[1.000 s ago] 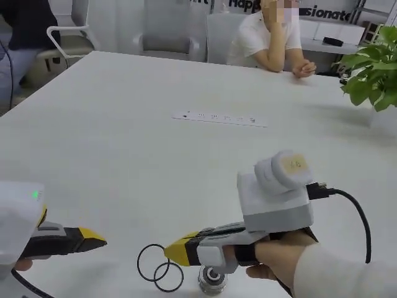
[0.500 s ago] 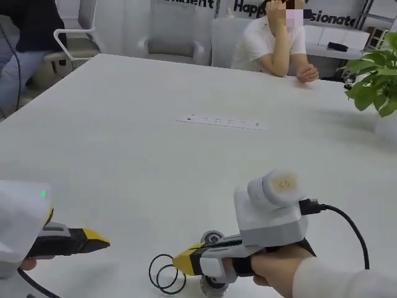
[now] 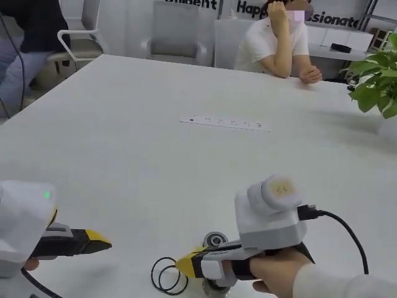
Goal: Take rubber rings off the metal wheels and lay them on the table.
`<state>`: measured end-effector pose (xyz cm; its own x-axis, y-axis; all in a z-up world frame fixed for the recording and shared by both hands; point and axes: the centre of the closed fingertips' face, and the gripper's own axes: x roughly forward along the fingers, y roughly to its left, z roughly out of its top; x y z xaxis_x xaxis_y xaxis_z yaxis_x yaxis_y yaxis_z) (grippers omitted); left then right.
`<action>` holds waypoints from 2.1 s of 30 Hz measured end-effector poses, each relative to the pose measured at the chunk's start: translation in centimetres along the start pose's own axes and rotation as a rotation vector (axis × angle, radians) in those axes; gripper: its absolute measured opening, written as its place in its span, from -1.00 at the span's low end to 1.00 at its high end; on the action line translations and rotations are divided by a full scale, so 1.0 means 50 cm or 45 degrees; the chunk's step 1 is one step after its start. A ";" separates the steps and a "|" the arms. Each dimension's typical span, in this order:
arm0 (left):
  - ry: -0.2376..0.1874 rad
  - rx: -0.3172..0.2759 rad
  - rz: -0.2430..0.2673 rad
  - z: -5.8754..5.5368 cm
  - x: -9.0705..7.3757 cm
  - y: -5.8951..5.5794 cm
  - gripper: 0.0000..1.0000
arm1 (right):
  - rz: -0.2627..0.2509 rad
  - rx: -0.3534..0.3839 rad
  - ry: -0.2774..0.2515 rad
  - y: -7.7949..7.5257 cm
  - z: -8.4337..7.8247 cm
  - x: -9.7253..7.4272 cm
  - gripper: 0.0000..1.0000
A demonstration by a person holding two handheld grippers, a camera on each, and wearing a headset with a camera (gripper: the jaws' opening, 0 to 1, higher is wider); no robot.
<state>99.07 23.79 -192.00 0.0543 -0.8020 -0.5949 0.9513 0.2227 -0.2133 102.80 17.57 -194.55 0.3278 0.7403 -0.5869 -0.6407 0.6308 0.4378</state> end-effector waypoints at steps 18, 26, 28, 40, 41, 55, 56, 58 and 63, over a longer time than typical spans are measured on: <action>0.005 -0.010 -0.001 -0.003 0.001 -0.001 0.76 | -0.017 -0.011 -0.008 -0.007 0.000 0.003 -1.00; 0.004 -0.010 0.002 -0.002 0.001 -0.001 0.75 | -0.015 -0.029 -0.015 -0.007 0.005 0.004 -0.93; 0.006 -0.010 0.000 -0.002 0.001 -0.001 0.75 | -0.007 -0.036 -0.016 -0.004 0.006 0.005 -0.92; 0.010 -0.014 -0.002 -0.004 0.002 -0.001 0.74 | -0.025 0.010 -0.105 -0.021 0.039 -0.019 -0.94; 0.010 -0.014 -0.002 -0.004 0.002 -0.001 0.74 | -0.024 0.011 -0.113 -0.022 0.042 -0.021 -0.93; 0.009 -0.016 -0.003 -0.004 0.002 -0.001 0.74 | -0.060 -0.022 -0.254 -0.046 0.093 -0.064 -0.87; 0.009 -0.015 -0.003 -0.004 0.002 -0.001 0.73 | -0.064 -0.024 -0.259 -0.047 0.095 -0.067 -0.87; 0.008 -0.015 -0.002 -0.004 0.002 -0.001 0.73 | -0.071 -0.032 -0.271 -0.052 0.099 -0.072 -0.86; 0.004 -0.014 0.001 -0.004 0.001 0.000 0.73 | -0.089 -0.109 -0.273 -0.060 0.102 -0.082 -0.82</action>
<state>99.02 23.86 -192.17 0.0539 -0.7998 -0.5978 0.9477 0.2296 -0.2217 106.92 13.82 -190.00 0.5074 0.7336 -0.4520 -0.6649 0.6670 0.3362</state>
